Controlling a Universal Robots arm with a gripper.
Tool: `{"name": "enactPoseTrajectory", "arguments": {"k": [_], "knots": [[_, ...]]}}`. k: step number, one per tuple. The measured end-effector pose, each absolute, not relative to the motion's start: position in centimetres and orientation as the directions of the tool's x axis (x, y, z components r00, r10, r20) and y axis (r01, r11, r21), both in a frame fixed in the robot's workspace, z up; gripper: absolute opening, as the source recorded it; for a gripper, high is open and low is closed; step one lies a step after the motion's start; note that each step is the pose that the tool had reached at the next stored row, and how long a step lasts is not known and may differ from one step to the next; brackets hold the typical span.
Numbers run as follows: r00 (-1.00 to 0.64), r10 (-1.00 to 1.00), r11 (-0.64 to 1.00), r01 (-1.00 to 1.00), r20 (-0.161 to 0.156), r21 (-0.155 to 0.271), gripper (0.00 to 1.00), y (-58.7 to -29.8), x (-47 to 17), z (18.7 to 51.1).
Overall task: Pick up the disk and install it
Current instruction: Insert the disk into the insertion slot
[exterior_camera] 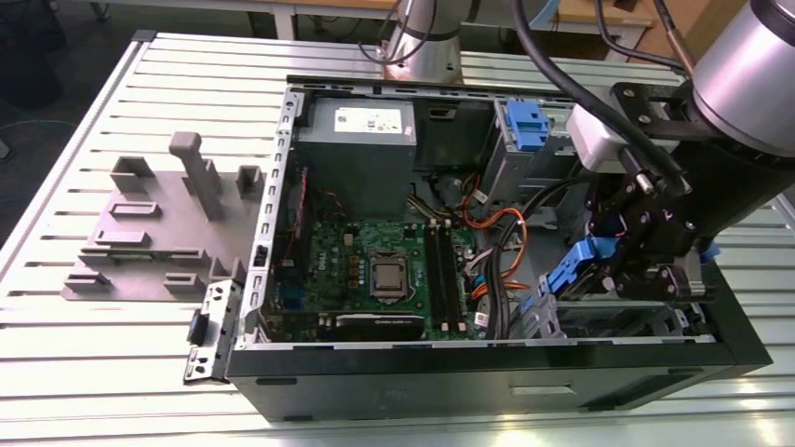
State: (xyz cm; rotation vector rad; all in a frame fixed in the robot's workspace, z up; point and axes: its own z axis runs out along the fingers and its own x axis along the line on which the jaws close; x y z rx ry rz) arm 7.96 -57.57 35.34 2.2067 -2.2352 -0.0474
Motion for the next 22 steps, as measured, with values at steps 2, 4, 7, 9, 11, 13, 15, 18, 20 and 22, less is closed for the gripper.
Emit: {"name": "enactPoseTrajectory", "arguments": {"k": [2, 4, 7, 9, 11, 13, 15, 18, 20, 22], "knots": [[-0.013, -1.0, 0.013, -1.0, -0.021, 0.022, 0.36, -57.57, 7.96, 35.25], [-0.013, -1.0, 0.013, -1.0, -0.021, 0.022, 0.36, -57.57, 7.96, 35.25], [-0.013, -1.0, 0.013, -1.0, -0.021, 0.022, 0.36, -57.58, 7.96, 35.24], [-0.013, -1.0, 0.013, -1.0, -0.02, 0.022, 0.36, -57.58, 7.96, 35.24], [-0.013, -1.0, 0.013, -1.0, -0.02, 0.022, 0.38, -57.58, 7.96, 35.23], [-0.013, -1.0, 0.013, -1.0, -0.02, 0.022, 0.43, -57.58, 7.96, 35.23], [-0.013, -1.0, 0.013, -1.0, -0.02, 0.022, 0.5, -57.58, 7.95, 35.23], [-0.013, -1.0, 0.013, -1.0, -0.02, 0.022, 0.5, -57.58, 7.95, 35.24], [-0.013, -1.0, 0.013, -1.0, -0.019, 0.022, 0.5, -57.58, 7.96, 35.24], [-0.013, -1.0, 0.013, -1.0, -0.019, 0.022, 0.49, -57.57, 7.96, 35.24]]}}
